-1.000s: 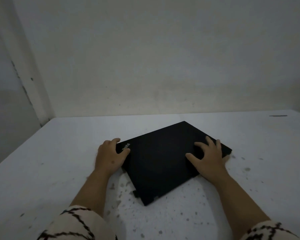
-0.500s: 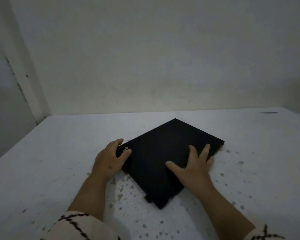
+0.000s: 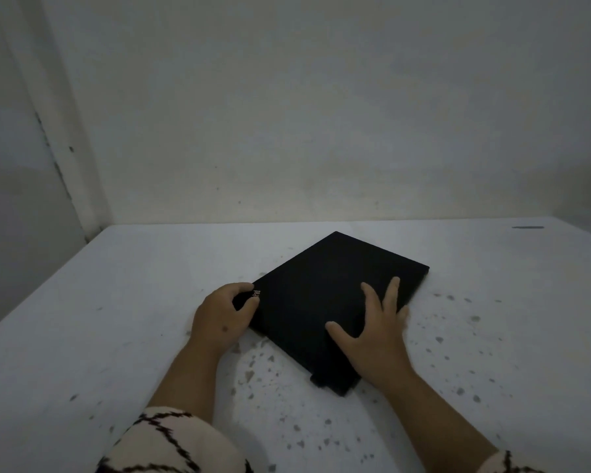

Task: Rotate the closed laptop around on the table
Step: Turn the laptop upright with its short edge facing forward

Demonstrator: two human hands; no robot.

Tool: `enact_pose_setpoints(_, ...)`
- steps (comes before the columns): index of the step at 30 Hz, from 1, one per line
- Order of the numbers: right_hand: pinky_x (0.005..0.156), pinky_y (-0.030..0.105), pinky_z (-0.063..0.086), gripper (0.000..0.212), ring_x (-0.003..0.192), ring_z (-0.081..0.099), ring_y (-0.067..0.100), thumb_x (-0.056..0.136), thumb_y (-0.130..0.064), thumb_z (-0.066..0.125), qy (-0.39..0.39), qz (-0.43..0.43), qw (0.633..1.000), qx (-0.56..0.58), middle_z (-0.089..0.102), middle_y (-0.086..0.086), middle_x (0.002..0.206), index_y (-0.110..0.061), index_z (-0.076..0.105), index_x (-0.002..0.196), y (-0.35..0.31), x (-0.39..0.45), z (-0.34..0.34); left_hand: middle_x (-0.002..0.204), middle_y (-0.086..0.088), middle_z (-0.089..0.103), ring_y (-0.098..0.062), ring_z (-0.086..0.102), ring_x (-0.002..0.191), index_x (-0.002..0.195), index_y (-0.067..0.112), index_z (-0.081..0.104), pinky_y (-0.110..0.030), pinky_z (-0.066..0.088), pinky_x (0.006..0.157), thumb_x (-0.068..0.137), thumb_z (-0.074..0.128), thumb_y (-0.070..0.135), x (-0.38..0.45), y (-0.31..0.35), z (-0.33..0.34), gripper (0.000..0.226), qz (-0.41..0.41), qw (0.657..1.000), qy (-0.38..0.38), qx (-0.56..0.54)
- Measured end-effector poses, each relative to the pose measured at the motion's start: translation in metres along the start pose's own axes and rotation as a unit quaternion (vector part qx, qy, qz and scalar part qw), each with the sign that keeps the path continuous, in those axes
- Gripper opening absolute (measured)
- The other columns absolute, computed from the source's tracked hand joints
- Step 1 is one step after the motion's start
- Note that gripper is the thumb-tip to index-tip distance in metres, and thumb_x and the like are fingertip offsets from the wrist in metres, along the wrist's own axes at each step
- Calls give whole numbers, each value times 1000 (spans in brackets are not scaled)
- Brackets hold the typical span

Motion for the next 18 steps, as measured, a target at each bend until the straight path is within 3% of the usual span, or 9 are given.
enact_pose_setpoints(8,116,51,21,76,145,-4,31,77,-43,68,-27,-64,997,23,-14,-4,158,-31,28,141,-2,18,-6,110,-4,70,-17,61,96,106,17,67,-28,47,84,84,59,24,-19,5,-11,24,15,999,42,16)
enact_pose_setpoints(12,115,44,23,70,146,7,26,77,-40,69,-28,-86,995,33,-5,-1,159,-28,35,137,0,23,-13,108,-2,71,-14,60,90,104,19,69,-24,46,80,84,59,20,-33,6,-15,23,25,998,54,29)
enact_pose_setpoints(15,112,37,27,73,142,20,25,78,-40,67,7,-58,998,33,6,6,159,-20,34,139,4,24,-20,105,-1,72,-13,60,85,101,19,70,-23,46,77,83,60,19,-39,7,-18,21,29,997,65,30)
enact_pose_setpoints(18,110,38,32,87,137,30,27,77,-44,66,31,-1,999,37,20,10,155,-12,21,144,9,17,-23,107,-5,71,-14,60,88,105,16,68,-25,47,79,84,59,21,-39,6,-22,23,24,997,74,8)
Point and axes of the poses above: each hand's wrist, its own x-axis towards the middle knuckle, its own z-axis out of the palm, y = z × x, the point moved 10 cm from there along x, towards the middle knuckle
